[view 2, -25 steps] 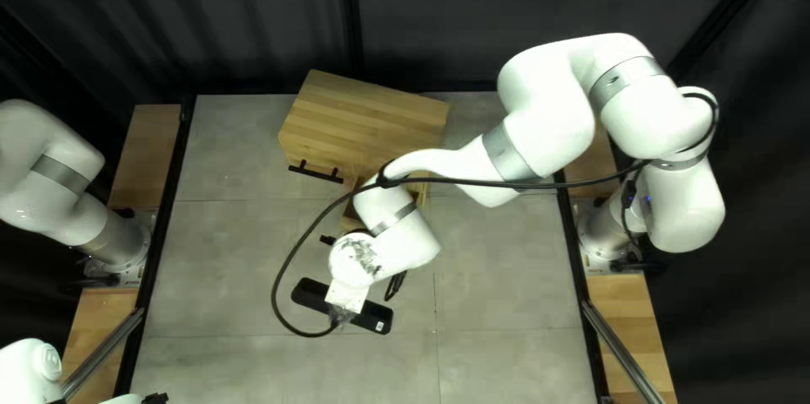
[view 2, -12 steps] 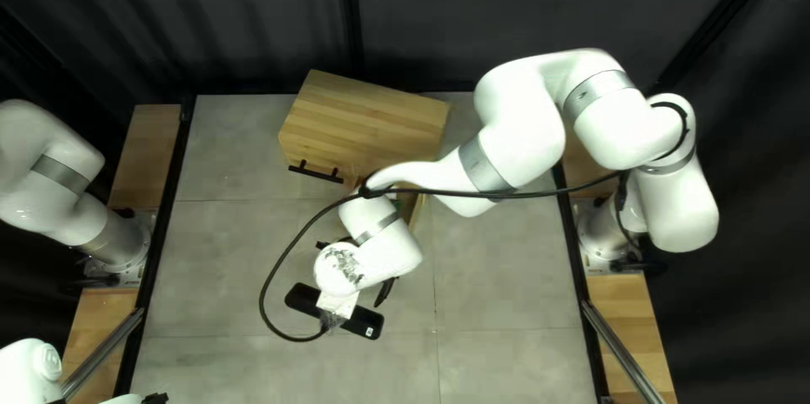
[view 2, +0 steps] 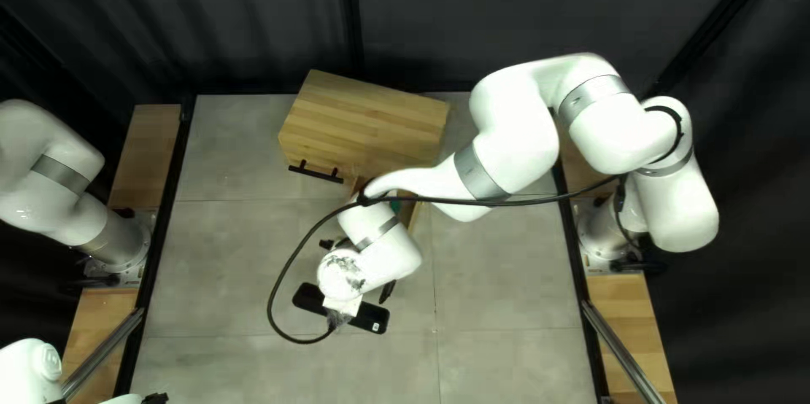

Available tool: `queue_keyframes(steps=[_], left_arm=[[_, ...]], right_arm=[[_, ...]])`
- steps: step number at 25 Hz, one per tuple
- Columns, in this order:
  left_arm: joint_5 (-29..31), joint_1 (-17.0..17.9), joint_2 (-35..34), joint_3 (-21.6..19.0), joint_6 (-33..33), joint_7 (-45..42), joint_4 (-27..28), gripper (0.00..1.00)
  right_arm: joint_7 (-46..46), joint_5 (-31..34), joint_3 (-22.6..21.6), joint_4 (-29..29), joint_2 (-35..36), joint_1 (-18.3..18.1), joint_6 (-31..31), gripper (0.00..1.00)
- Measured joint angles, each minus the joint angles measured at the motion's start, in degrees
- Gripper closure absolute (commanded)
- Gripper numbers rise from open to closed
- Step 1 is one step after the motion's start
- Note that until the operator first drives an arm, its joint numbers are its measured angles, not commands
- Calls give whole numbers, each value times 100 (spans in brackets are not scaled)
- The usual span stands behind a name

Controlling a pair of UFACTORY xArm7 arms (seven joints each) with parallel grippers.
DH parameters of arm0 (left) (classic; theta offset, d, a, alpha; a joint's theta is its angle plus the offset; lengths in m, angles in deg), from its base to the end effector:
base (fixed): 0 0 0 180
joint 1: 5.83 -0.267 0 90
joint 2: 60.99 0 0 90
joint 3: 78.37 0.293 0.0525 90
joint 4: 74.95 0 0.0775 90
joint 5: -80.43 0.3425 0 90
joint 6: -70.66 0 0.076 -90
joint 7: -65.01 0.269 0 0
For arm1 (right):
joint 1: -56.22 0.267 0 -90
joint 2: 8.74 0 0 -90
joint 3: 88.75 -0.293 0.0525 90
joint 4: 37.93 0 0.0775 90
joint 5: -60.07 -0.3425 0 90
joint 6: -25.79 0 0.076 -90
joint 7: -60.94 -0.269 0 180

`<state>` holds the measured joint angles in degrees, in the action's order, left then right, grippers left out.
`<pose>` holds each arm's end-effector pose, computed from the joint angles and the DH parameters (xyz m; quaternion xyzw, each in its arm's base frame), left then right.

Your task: Open drawers and place objects into drawer and close

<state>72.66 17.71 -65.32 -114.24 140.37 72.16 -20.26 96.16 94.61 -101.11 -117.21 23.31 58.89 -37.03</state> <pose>0.1754 -0.3474 0.1698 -0.8487 0.5180 0.1063 0.0088 0.5386 0.0315 0.0524 0.8027 0.5535 -0.1489 0.1645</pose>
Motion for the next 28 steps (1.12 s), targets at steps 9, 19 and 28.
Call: queue_keyframes(steps=[9,19,28], left_arm=[[0,0,0,0,0,0,0,0],[0,0,0,0,0,0,0,0],[0,0,0,0,0,0,0,0]], right_arm=[[24,72,8,142,-98,14,-34,0],[103,102,-2,273,-153,0,-13,0],[169,144,-11,369,-198,3,-25,0]])
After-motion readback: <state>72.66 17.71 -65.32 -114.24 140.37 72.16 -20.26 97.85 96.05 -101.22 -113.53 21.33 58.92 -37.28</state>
